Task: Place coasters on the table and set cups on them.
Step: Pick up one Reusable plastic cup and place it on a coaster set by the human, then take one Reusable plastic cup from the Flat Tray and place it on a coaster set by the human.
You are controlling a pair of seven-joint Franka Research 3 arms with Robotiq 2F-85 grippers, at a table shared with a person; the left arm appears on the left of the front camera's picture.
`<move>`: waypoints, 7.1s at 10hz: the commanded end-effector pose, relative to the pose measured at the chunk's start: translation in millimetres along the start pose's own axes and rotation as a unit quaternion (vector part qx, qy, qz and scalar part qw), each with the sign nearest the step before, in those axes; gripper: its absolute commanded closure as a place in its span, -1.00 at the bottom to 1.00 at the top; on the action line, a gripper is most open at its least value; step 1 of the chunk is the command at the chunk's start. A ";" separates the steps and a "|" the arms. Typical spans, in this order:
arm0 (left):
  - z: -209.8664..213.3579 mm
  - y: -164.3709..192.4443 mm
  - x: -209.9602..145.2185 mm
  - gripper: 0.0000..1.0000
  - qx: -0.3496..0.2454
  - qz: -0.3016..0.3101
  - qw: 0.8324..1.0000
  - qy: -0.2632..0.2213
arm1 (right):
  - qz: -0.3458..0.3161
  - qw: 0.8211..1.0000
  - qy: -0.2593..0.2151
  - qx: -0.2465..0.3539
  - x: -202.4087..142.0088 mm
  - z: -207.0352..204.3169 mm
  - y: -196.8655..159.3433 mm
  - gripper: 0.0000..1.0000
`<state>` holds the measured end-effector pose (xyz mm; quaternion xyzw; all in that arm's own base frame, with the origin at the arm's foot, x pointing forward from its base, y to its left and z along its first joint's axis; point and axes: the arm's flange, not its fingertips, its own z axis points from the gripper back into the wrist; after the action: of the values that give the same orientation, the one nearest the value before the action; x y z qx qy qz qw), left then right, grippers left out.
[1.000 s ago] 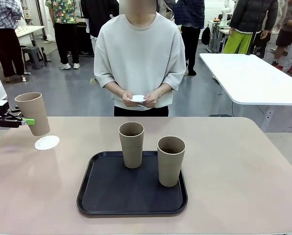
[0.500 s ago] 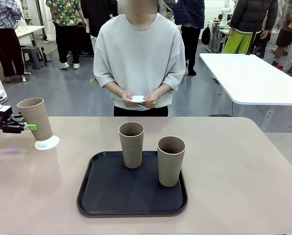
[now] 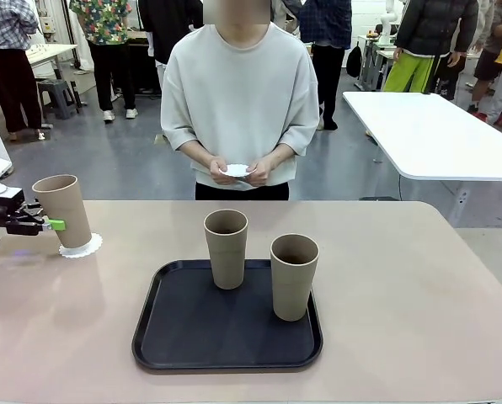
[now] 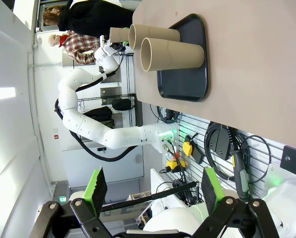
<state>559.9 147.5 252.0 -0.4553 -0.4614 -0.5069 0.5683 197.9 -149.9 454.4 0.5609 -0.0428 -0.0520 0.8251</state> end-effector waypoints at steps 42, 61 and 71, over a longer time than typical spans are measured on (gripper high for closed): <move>-4.3 -211.1 287.1 -1.00 0.024 -0.172 0.808 0.563 | 0.002 1.000 0.001 0.007 0.2 0.4 0.4 -1.00; -35.0 -253.6 284.8 -1.00 -0.020 0.031 0.818 0.575 | 0.002 1.000 0.001 0.007 0.2 0.4 0.4 -1.00; -54.3 -276.9 271.9 -1.00 0.283 0.300 0.746 0.523 | 0.002 1.000 0.001 0.007 0.2 0.4 0.4 -1.00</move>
<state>296.2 21.5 518.9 -0.0568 -0.0373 -0.3205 0.9448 198.1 -149.6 454.5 0.5606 -0.0421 -0.0516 0.8254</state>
